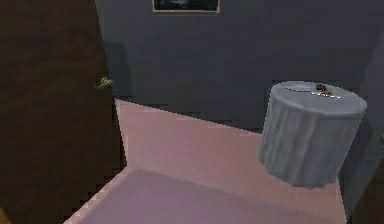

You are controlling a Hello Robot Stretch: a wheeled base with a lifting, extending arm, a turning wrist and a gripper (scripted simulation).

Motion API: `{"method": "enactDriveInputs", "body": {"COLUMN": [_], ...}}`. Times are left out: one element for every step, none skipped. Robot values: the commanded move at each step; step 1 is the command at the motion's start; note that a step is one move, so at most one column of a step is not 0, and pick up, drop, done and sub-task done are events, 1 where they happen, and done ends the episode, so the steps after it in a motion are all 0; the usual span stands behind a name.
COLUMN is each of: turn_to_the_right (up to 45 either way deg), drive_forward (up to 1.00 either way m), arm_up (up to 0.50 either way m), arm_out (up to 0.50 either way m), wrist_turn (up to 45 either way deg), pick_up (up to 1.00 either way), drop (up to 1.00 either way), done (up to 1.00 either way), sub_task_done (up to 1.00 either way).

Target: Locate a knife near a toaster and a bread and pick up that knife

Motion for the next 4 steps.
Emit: {"method": "enactDriveInputs", "body": {"turn_to_the_right": [-3.0, 0.0, 0.0, -33.0], "drive_forward": [0.00, 1.00, 0.45, 0.00], "arm_up": [0.00, 0.00, 0.00, 0.00], "arm_out": [0.00, 0.00, 0.00, 0.00], "wrist_turn": [0.0, 0.0, 0.0, 0.0], "pick_up": [0.00, 0.00, 0.00, 0.00], "drop": [0.00, 0.00, 0.00, 0.00], "done": [0.00, 0.00, 0.00, 0.00], "sub_task_done": [0.00, 0.00, 0.00, 0.00]}}
